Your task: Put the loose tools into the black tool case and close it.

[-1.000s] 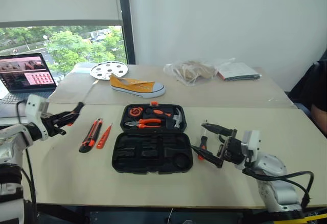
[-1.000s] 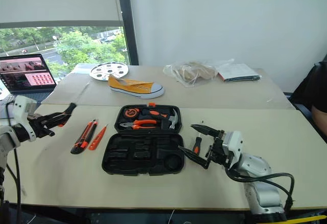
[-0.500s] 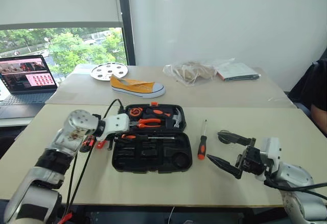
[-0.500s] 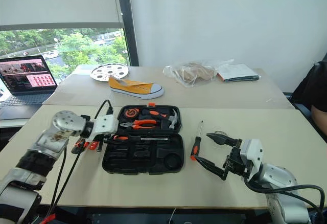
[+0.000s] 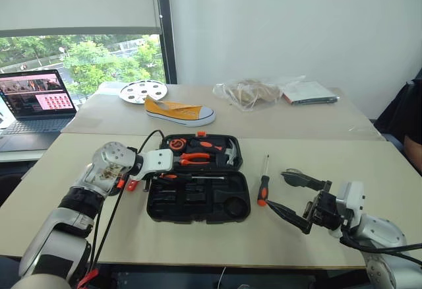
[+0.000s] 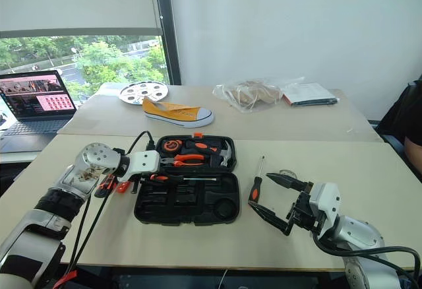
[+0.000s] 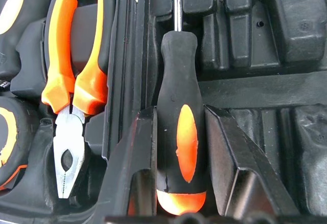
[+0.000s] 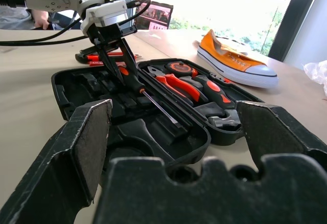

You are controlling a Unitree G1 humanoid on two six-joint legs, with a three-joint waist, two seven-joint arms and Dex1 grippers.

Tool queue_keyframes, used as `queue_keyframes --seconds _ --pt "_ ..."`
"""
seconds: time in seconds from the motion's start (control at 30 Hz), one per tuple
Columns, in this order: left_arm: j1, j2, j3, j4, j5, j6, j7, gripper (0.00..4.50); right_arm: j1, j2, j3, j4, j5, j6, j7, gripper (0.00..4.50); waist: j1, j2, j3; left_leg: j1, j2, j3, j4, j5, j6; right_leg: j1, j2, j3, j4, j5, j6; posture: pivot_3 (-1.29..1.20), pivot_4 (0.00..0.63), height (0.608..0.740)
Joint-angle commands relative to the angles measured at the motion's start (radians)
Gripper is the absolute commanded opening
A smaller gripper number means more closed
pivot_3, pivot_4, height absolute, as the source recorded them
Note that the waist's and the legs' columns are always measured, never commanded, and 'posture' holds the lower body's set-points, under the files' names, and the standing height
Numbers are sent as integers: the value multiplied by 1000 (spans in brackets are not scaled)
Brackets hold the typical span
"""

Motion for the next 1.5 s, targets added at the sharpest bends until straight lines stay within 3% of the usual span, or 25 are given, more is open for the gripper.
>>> queue_keyframes --seconds 0.03,0.07,0.2,0.3,0.53,0.83,1.07,1.23,1.3,1.5 --pt "-13 -48 69 -37 -77 4 36 3156 -10 1 -25 -28 14 -6 -5 4500 5 0 0 0 0 0 0 0 0 0 0 0 0 0 0 0 150 740" --pt "-16 -57 87 -51 -101 24 35 3551 -12 1 -23 -26 13 -6 -4 4500 7 0 0 -1 0 0 1 0 1 0 -1 0 0 0 0 0 150 740" --pt "-10 -64 132 -90 -159 62 31 3551 -15 3 -19 -20 12 -4 -1 4500 7 -1 1 -1 0 -1 3 0 2 0 -1 0 0 1 1 0 150 740" --pt "25 -47 139 -99 -161 95 30 2770 -14 5 -15 -20 11 -2 -2 4500 3 -1 1 -1 0 0 3 0 1 0 0 0 0 1 1 0 150 740" --pt "91 -57 106 -84 -122 128 60 54 -18 6 -15 -15 10 0 -1 4500 3 -1 1 -1 0 -1 3 0 1 0 0 0 1 0 1 0 150 740" --pt "93 -108 76 -20 -71 142 131 54 -15 11 -9 -25 11 3 -6 4500 9 -1 0 1 -1 -1 3 0 2 3 -1 0 0 1 1 0 150 740" --pt "127 -142 77 -49 -99 276 115 54 -7 12 -11 -42 21 16 -9 4500 10 0 0 3 -2 -3 4 1 5 10 -2 0 0 0 6 0 150 740" --pt "154 -120 146 -115 -188 206 51 54 2 7 -25 -48 30 27 -11 4500 7 0 0 6 -1 -6 3 0 7 14 -3 1 -2 -3 10 0 150 740" --pt "140 -122 167 -100 -201 164 55 54 5 7 -23 -47 29 27 -11 4500 10 0 0 4 -1 -8 4 0 7 13 -3 1 -2 1 3 0 150 740" --pt "92 -164 193 -59 -212 143 123 54 6 11 -16 -47 28 25 -11 4500 9 0 0 1 -2 -11 5 0 7 13 -3 -1 -6 1 4 0 150 740"
